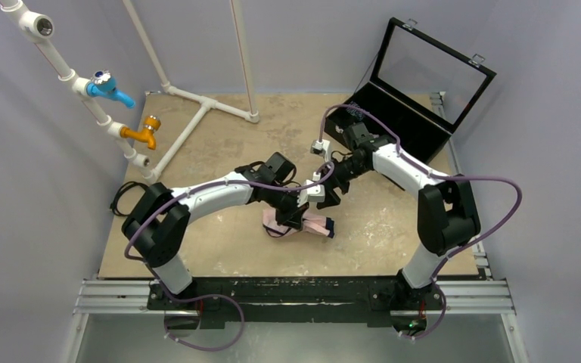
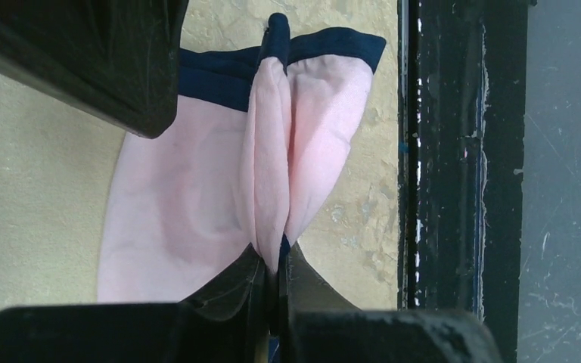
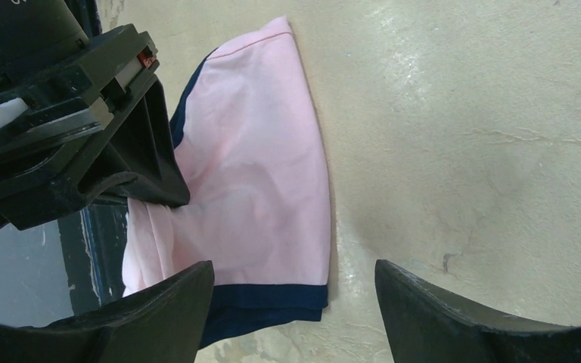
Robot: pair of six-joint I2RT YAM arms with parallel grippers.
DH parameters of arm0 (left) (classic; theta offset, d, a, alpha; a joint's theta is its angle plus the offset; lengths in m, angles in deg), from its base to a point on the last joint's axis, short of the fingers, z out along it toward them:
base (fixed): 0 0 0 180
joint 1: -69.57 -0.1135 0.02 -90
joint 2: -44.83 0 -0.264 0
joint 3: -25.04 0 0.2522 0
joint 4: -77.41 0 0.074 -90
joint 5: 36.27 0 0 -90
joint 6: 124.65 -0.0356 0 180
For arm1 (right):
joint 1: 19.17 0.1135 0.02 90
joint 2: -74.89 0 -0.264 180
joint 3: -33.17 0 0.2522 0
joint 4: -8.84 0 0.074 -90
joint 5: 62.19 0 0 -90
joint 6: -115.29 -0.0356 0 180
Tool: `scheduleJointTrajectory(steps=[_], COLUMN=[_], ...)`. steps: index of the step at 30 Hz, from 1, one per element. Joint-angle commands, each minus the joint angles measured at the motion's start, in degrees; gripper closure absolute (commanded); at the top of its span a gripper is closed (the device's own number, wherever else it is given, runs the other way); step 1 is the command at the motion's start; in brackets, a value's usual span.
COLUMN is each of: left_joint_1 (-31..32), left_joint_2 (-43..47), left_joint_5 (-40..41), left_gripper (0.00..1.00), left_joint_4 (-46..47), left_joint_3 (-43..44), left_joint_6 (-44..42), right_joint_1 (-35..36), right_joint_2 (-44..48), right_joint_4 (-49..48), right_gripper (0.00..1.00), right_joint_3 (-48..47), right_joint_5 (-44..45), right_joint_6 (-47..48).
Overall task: Roll the underwear
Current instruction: Fold the underwear at the center of the board.
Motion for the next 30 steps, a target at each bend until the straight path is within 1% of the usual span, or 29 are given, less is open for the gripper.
scheduleJointTrajectory(steps=[1,7,12,18,22,27,30], left_joint_1=[-6.12,-6.44,-6.82,-6.78,-6.78,-6.76,-6.74], left_joint_2=[-3.2,-4.81,-6.16,-8.84,-8.44,-8.1,-7.97], left_joint_5=[3.92,4.66,4.3,3.48,4.19,4.74,5.19], left_gripper=[1.0,1.0,1.0,1.0,1.0,1.0,1.0], left_joint_4=[-2.04,-2.54,-2.53,-2.51,-2.16,-1.75,-1.63], left_joint_3=[1.75,2.09,2.45,3.32,2.97,2.72,2.66], left_joint_6=[8.68,9.5,10.66,11.42,11.47,11.29,11.4], right_joint_1=[-1.25,-5.2,-9.71,-14.68,-15.33,-15.28,-15.35], right_joint_2=[4.0,6.31,9.86,11.19,11.51,9.9,8.3], right_joint_4=[4.55,5.04,6.76,9.33,6.21,0.76,-0.75], right_gripper=[0.21,0.22,0.22,0.22,0.22,0.23,0.23], right_joint_3=[1.84,3.66,5.72,5.91,6.53,7.62,7.85], right_joint_5=[-8.67,-6.31,-6.04,-7.02,-4.48,1.43,0.89], right_joint_6=[3.16,1.88,4.19,6.92,3.58,-1.17,-1.85])
